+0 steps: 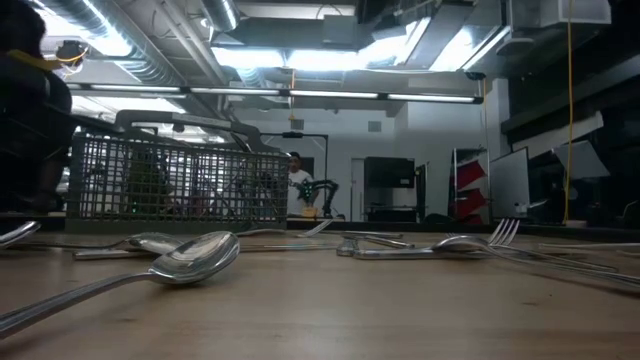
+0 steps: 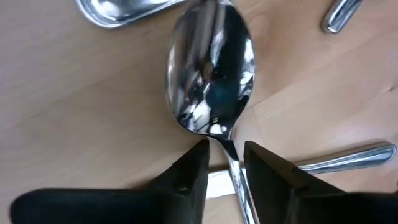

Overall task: Sort silverware
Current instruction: Put the silver spoon into the silverware rack

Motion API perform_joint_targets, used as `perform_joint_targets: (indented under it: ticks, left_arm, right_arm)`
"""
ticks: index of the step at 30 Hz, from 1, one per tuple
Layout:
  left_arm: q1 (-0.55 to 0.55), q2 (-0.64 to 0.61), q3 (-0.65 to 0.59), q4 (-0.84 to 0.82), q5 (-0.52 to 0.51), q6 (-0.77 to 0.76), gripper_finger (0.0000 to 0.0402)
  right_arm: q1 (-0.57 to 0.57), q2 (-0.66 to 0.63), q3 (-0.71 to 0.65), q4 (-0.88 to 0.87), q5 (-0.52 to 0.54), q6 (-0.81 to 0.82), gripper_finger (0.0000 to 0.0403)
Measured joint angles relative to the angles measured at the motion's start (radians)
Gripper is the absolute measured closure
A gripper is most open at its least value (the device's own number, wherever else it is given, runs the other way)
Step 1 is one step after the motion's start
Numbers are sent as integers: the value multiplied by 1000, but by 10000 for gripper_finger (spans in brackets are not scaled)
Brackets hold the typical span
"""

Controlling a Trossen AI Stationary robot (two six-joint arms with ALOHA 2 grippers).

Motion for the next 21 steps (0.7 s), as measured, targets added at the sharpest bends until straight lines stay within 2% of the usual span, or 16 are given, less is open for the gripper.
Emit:
perform_joint_targets:
  ticks: [6, 12, 17, 21]
  left_arm:
    - [7, 3, 17, -73, 42, -8, 354]
    - [5, 4, 43, -148, 64, -3, 389]
    - [4, 3, 43, -146, 32, 21, 391]
    - [3, 3, 42, -141, 7, 33, 385]
  right_arm:
    - [0, -105, 0, 0, 97, 2, 270]
    - [0, -197, 0, 0, 150, 12, 270]
    - [0, -285, 0, 0, 174, 13, 270]
    - [0, -368, -28, 1, 244, 41, 270]
